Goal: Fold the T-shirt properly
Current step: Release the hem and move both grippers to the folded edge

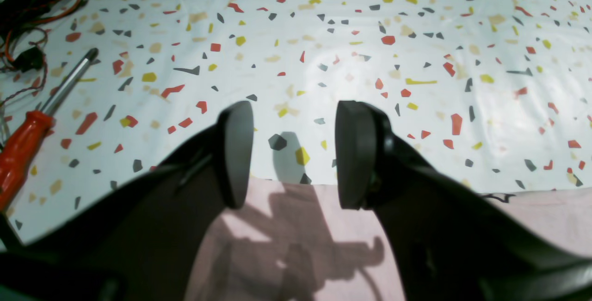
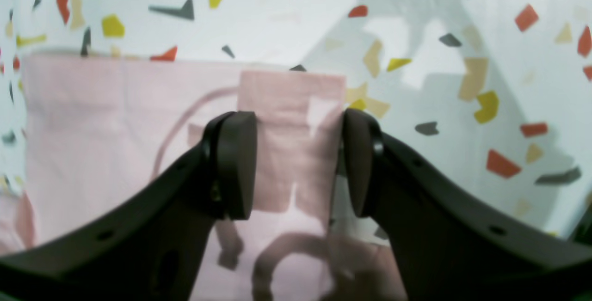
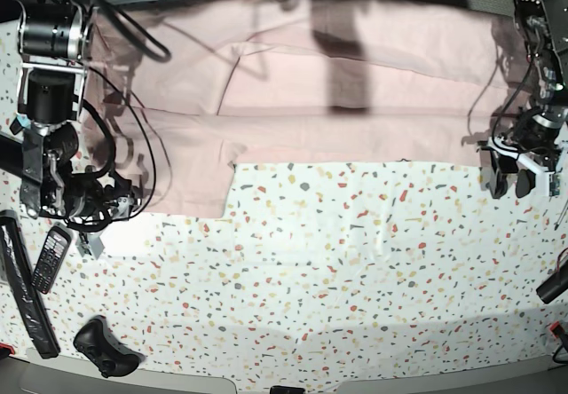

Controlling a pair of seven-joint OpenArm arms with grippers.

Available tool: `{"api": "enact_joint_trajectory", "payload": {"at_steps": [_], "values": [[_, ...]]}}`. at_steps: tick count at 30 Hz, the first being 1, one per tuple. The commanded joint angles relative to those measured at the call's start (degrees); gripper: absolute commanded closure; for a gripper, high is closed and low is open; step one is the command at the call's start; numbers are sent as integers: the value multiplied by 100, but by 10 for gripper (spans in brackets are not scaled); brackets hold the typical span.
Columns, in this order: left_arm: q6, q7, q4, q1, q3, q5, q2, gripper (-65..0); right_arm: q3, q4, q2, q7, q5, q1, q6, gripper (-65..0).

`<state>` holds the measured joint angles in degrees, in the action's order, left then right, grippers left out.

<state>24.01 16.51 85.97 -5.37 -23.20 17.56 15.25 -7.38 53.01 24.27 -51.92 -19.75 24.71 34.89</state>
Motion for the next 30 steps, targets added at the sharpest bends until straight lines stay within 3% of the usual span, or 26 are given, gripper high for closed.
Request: {"api": "enact_joint_trajectory", "payload": {"at_steps": [1, 4, 10, 12, 21, 30], "values": [[0, -153, 105, 79, -33, 46, 83, -273, 2, 37, -17, -37, 15, 116, -22, -295], [0, -151, 105, 79, -33, 44, 83, -273, 2, 37, -166, -166, 20, 116, -17, -276], [2, -153, 105, 79, -33, -168, 83, -273, 0, 37, -278, -164, 278, 118, 44, -43], [0, -155, 105, 79, -33, -275, 83, -273, 0, 39, -264, -118, 461, 118, 105, 0], [0, -153, 103, 76, -33, -273, 83, -273, -11, 826, -254, -4, 629, 83, 111, 0], [0, -153, 103, 76, -33, -275, 83, -273, -11, 2568, -256, -437, 63, -553, 111, 0]]}}
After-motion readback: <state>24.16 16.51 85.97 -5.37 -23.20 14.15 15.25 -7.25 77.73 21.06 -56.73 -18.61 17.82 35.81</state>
